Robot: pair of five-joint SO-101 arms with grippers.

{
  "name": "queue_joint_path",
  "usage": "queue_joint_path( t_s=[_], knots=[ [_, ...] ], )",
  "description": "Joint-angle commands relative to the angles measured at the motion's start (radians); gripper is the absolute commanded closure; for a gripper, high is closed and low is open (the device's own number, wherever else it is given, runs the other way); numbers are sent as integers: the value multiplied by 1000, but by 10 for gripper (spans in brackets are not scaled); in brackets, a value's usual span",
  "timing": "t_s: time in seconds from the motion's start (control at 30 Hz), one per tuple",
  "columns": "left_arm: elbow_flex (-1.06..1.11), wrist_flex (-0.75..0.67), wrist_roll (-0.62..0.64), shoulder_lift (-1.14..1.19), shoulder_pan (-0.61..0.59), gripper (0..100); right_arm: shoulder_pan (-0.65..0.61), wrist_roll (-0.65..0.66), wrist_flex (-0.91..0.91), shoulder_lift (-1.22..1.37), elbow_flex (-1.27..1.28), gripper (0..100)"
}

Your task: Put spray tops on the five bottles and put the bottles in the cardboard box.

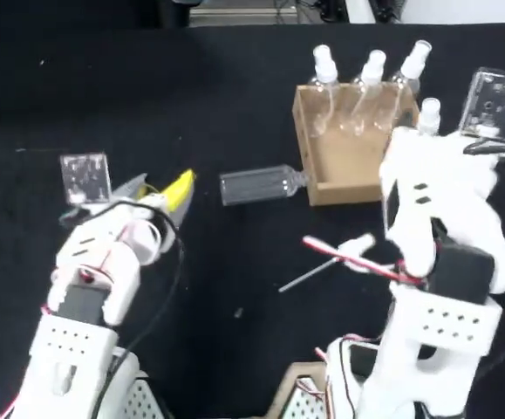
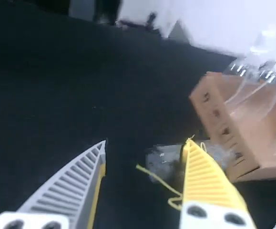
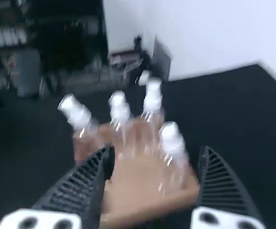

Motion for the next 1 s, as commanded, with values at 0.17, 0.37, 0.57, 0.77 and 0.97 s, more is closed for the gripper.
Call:
queue_joint_path(
  t_s=[0.17,0.37,0.57,0.77,0.97],
  knots=[
    [-186,213,-41,-12,-343,762,-460,-3,127,136,-61,762],
    [-108,227,-40,-17,-536,762,-657,-295,37,377,-51,758],
    [-13,218,-41,-18,-587,762,-694,-654,-160,582,-53,758],
    [12,226,-43,-18,-587,762,-698,-758,-324,734,-53,758],
    [12,226,-48,-18,-584,762,-654,-773,-486,892,-59,762]
  ],
)
